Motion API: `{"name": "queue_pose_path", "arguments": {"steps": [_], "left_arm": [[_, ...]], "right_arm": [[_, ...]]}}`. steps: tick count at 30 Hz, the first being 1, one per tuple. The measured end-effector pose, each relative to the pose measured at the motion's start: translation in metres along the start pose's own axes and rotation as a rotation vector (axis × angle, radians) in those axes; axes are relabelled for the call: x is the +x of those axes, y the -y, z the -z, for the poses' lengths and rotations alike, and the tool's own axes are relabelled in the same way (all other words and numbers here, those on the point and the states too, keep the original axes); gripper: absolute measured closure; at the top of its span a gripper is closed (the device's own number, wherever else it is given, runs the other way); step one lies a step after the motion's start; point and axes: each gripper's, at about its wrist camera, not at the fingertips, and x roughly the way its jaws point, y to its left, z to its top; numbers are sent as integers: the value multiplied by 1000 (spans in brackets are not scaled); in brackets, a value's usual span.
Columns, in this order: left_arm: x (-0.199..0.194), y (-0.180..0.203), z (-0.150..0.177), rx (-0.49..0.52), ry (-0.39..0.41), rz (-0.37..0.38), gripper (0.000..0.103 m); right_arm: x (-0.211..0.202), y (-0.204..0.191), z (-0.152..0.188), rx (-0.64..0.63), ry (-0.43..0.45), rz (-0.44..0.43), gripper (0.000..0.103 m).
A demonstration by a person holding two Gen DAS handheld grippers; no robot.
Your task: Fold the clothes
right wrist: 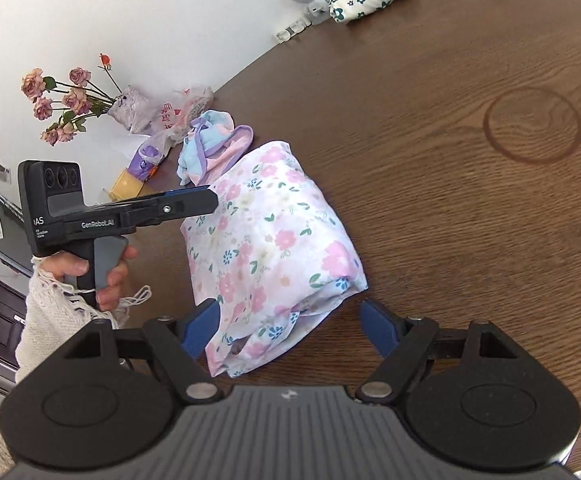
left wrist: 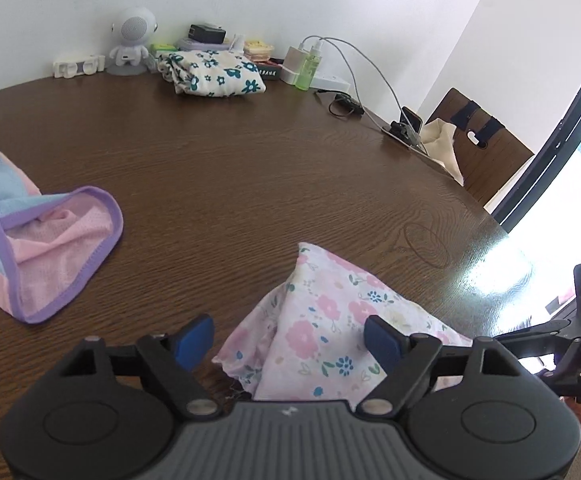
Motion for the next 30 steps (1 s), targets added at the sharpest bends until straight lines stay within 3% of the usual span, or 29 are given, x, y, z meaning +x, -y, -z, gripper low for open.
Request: {"name": "queue_pose_path", "arguments": {"steps": [1,3,6,8,18,24,30], "left_arm": [[0,-3,3,-18,2,15,42],[0,-8,10,-53,7,46,51],[-4,-9,21,-85,33,54,55],[-9,-7,29,-112,56,54,57],[-22,34,86,-347,181,55,59],[-17,72,110,-509,282,16,62],[-12,97,116,-512,316,-62,63]], "right_arm": [[4,-2,0,9,-6,-7,27],[11,-1,-1,21,-18,-10,45],[20,0,-4,40,-36,-14,62],[25,1,-6,50,-46,-15,66],[15,22,-40,-24,-38,7,70],[3,40,-57,-78,-55,-9,70],[-4,47,-67,-144,-77,-28,70]]}}
